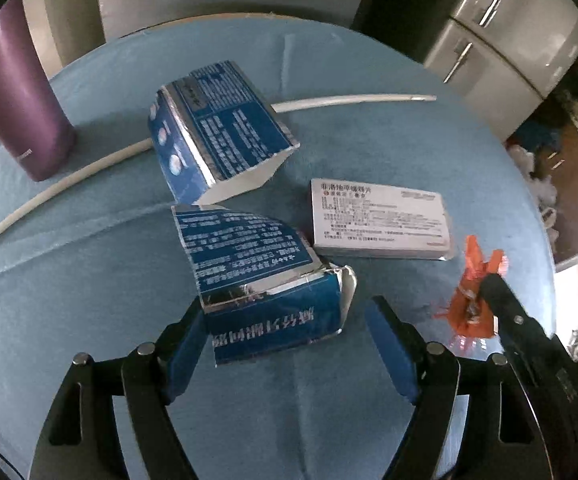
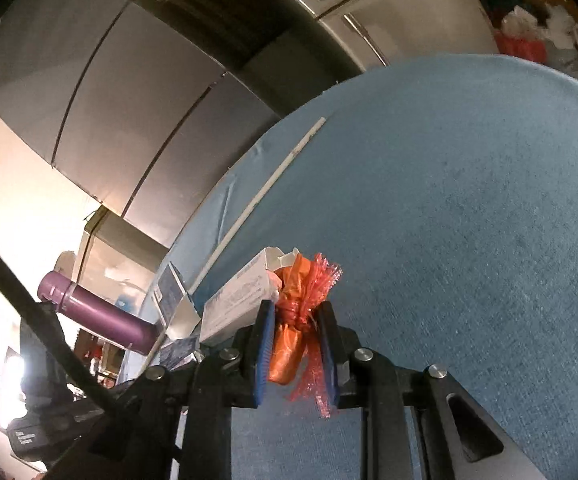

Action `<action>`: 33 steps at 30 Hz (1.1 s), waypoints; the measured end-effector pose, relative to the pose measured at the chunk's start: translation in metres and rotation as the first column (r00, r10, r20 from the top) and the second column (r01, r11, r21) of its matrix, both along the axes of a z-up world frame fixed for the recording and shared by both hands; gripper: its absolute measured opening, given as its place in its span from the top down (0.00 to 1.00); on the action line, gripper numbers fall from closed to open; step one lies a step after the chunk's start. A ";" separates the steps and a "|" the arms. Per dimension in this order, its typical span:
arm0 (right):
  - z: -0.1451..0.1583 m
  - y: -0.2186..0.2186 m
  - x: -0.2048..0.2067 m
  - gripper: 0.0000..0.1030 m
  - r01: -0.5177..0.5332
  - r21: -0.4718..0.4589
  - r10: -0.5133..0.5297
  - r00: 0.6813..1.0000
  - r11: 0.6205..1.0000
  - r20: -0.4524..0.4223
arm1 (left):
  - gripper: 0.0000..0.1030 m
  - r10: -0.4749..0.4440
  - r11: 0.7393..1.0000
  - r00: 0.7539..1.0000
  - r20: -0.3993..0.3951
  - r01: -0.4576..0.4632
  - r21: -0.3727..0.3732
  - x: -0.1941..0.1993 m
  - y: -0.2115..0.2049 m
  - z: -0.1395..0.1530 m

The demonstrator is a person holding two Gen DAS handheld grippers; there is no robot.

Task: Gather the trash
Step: 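Grasp the torn blue box with the left tool while the right tool grasps the orange wrapper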

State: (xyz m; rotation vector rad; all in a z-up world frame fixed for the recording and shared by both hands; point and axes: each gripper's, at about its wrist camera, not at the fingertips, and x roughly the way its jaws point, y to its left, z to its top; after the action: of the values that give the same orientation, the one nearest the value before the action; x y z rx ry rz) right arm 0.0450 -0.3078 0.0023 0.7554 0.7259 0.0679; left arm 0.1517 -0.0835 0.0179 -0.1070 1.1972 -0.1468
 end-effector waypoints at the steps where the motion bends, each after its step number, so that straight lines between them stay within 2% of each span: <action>1: 0.001 0.001 0.000 0.77 -0.004 -0.003 0.004 1.000 1.000 -0.001 | 0.21 0.006 1.000 1.000 0.002 -0.006 0.014 0.000 -0.003 -0.002; 4: -0.002 0.003 -0.002 0.77 -0.002 -0.011 0.002 1.000 1.000 -0.002 | 0.21 0.012 0.998 0.999 0.029 -0.014 0.062 0.001 -0.012 -0.005; 8: -0.006 -0.002 0.001 0.77 0.020 0.029 -0.020 1.000 0.999 -0.010 | 0.21 0.053 0.999 0.998 0.034 -0.053 -0.002 -0.007 -0.010 0.000; 13: -0.007 -0.006 -0.006 0.77 0.042 0.051 -0.042 0.999 0.998 -0.004 | 0.20 0.066 0.997 0.998 0.019 -0.067 0.038 -0.005 -0.019 -0.006; 18: -0.002 0.002 -0.008 0.77 0.031 0.003 -0.031 0.999 1.000 0.013 | 0.17 0.093 0.994 0.995 0.036 -0.095 0.059 0.003 -0.028 -0.007; 21: 0.001 0.005 -0.009 0.77 0.031 -0.020 -0.031 0.999 0.999 0.026 | 0.17 0.105 0.993 0.992 0.066 -0.108 0.043 0.003 -0.029 -0.008; 24: 0.001 0.005 -0.009 0.77 0.034 -0.018 -0.033 0.999 0.999 0.031 | 0.28 0.129 0.991 0.987 0.097 -0.132 0.024 -0.003 -0.018 -0.005; 28: 0.004 0.008 -0.012 0.77 0.037 -0.038 -0.035 0.998 0.999 0.050 | 0.30 0.134 0.991 0.985 0.106 -0.134 -0.011 -0.004 -0.001 -0.001; 33: 0.010 0.014 -0.013 0.77 0.029 -0.082 -0.023 0.997 0.996 0.068 | 0.30 0.119 0.993 0.980 0.160 -0.117 -0.021 -0.030 0.018 0.021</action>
State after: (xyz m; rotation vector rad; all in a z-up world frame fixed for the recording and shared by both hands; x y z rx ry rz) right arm 0.0317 -0.2935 0.0120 0.6801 0.6508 0.0394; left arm 0.1215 -0.0654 0.0392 -0.1727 1.0262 -0.0572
